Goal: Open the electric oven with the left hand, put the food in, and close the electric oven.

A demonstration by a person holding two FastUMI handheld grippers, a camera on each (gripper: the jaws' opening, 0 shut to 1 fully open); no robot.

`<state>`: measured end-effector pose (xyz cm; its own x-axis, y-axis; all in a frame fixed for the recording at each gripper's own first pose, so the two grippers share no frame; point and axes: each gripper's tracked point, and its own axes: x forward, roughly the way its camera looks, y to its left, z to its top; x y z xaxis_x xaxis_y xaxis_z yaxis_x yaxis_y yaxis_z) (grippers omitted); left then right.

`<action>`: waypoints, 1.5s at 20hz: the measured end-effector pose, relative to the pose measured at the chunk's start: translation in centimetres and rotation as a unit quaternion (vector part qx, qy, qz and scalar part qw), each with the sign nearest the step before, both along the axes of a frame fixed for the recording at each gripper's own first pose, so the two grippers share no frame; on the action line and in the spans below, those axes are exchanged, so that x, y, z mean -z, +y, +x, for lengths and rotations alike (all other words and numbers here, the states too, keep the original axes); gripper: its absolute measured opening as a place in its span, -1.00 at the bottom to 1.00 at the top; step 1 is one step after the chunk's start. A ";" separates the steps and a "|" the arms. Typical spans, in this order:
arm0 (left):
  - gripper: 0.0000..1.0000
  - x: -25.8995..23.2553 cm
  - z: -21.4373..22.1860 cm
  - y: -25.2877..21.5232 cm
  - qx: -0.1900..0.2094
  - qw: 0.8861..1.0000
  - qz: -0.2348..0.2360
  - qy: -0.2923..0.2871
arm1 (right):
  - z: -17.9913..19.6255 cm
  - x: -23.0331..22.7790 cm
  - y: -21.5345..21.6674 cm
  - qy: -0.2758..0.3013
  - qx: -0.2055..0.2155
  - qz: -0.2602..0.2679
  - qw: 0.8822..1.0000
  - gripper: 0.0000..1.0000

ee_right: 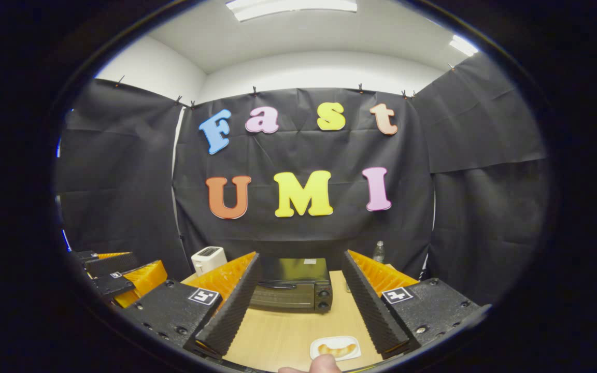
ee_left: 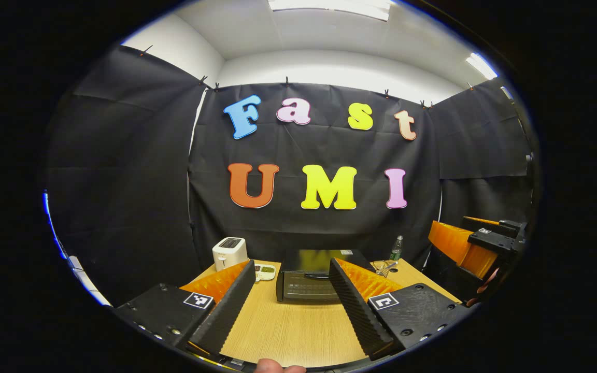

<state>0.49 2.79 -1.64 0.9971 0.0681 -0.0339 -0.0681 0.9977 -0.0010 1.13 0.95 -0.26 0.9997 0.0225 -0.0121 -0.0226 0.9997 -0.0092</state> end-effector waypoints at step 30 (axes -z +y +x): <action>0.88 17.8 27.7 -8.0 0.058 0.981 0.004 0.187 | 2.2 7.2 -25.5 0.106 0.231 0.002 0.967 0.94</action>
<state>28.18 -5.25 -19.44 0.9162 -0.0425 -0.3984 0.0508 0.9987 0.0104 3.35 -24.53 -7.50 0.8783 -0.4248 -0.2194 0.4249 0.9039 -0.0492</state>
